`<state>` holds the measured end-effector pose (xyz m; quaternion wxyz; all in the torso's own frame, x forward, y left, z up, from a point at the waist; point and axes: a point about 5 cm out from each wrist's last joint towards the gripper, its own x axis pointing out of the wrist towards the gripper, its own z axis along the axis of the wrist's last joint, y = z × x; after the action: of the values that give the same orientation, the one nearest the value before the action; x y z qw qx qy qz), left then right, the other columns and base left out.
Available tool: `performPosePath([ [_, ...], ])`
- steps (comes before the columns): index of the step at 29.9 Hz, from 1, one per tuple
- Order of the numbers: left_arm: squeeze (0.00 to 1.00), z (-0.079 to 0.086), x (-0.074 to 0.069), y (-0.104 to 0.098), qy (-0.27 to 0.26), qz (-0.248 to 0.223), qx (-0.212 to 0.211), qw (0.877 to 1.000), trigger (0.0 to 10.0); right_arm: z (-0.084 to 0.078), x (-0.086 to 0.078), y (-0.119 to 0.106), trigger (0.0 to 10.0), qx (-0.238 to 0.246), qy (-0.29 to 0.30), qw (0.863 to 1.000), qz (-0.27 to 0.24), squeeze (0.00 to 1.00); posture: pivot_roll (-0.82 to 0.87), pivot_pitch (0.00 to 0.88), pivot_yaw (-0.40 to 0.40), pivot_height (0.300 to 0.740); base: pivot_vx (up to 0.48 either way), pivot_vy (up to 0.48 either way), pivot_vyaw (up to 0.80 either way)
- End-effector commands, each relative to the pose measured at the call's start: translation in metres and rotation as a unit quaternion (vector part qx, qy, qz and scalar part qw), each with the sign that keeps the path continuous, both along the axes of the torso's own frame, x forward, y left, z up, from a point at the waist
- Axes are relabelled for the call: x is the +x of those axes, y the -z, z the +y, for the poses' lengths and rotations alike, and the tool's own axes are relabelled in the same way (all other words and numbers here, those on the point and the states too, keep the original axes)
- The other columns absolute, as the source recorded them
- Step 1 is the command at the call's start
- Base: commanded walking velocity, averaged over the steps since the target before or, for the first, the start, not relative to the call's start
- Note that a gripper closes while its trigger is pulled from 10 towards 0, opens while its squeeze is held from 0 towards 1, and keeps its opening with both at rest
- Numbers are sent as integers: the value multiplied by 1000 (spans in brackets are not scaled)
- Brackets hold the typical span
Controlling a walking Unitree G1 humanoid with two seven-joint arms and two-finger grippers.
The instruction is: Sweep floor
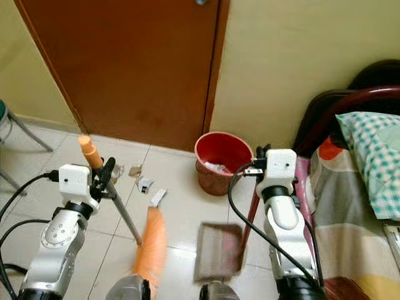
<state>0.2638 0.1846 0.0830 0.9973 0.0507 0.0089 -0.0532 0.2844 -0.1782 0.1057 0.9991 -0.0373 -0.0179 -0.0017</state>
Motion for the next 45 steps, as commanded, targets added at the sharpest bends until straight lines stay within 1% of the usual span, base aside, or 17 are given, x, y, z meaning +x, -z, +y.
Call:
performPosePath([
  [1,0,10,-3,0,-7,7,40,999,10000,7,5,-13,10000,2,-11,999,-34,0,16,90,-33,740,0,371,0],
  [12,0,9,-3,-2,-4,5,44,999,10000,6,8,-13,10000,3,-7,999,-38,0,18,99,-29,740,0,372,0],
  [20,0,4,0,-18,10,-20,54,998,10000,3,8,-11,10000,-2,7,999,-38,0,18,92,-23,740,0,372,0],
  [23,0,5,-1,-21,8,-24,55,998,10000,2,8,-11,10000,-3,11,999,-38,0,19,90,-21,740,0,368,0],
  [27,0,7,-1,-22,2,-26,60,998,10000,4,8,-10,10000,5,2,999,-33,0,23,93,-26,740,0,344,0],
  [31,0,5,5,-28,-1,-37,64,997,10000,3,8,-7,10000,0,15,999,-28,0,25,95,-28,740,0,0,-395],
  [34,0,1,10,-34,8,-50,65,997,10000,1,10,-7,10000,-2,20,999,-29,0,26,93,-32,740,0,0,-531],
  [35,0,-1,14,-38,20,-59,70,996,10000,0,12,-9,10000,1,24,999,-29,0,21,94,-29,740,0,0,-525],
  [37,0,-1,16,-41,26,-65,68,995,10000,-1,15,-12,10000,3,26,999,-33,0,18,92,-28,740,0,0,-525],
  [40,0,0,16,-41,28,-66,69,995,10000,-3,18,-16,10000,-1,28,999,-41,0,15,90,-24,740,178,0,0],
  [45,0,3,16,-40,19,-65,62,996,10000,-5,18,-14,10000,6,34,999,-35,0,13,88,-20,740,387,0,0],
])
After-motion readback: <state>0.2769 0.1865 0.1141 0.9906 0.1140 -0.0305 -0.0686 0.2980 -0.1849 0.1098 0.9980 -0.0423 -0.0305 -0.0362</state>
